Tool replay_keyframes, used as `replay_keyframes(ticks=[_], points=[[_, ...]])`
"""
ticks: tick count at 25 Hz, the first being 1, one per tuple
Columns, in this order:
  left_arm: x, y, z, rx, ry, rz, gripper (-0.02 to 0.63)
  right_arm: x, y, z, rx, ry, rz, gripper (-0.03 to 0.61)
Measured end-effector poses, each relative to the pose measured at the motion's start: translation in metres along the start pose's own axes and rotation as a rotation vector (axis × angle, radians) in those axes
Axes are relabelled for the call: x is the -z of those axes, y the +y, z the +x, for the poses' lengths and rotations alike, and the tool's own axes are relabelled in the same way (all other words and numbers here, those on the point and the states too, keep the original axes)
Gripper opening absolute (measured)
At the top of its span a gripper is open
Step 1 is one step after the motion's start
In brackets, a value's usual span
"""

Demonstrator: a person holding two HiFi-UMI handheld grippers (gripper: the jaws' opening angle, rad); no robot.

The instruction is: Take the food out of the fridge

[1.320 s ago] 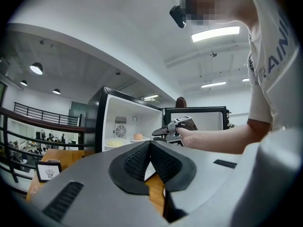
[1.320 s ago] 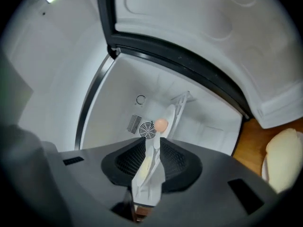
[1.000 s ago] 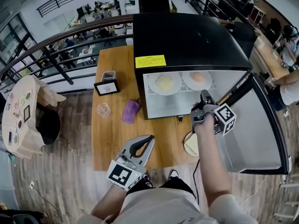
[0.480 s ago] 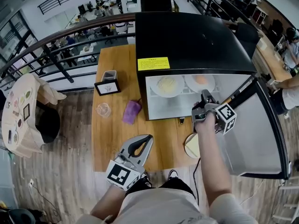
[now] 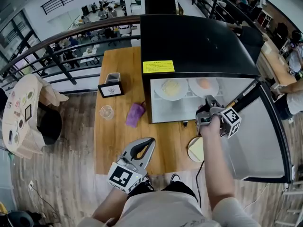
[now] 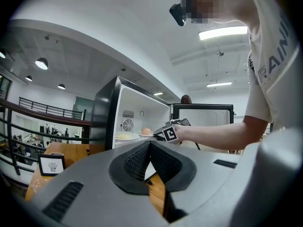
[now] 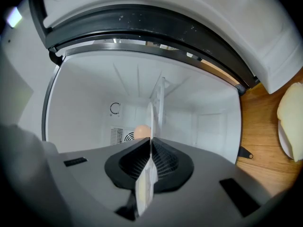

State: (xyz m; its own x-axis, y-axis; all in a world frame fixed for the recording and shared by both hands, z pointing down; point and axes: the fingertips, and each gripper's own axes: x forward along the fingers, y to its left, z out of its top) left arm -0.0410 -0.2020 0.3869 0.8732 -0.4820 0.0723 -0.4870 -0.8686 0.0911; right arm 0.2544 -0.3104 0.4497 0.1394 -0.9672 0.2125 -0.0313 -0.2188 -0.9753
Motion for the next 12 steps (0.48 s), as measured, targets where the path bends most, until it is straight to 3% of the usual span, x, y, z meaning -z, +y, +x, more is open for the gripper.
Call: replay_keyframes(ticks=[12], points=[[-0.004,-0.005,-0.007,0.0,-0.012,0.013,0.008,0.0,0.013,-0.018,-0.15,-0.016,-0.005,0.026]])
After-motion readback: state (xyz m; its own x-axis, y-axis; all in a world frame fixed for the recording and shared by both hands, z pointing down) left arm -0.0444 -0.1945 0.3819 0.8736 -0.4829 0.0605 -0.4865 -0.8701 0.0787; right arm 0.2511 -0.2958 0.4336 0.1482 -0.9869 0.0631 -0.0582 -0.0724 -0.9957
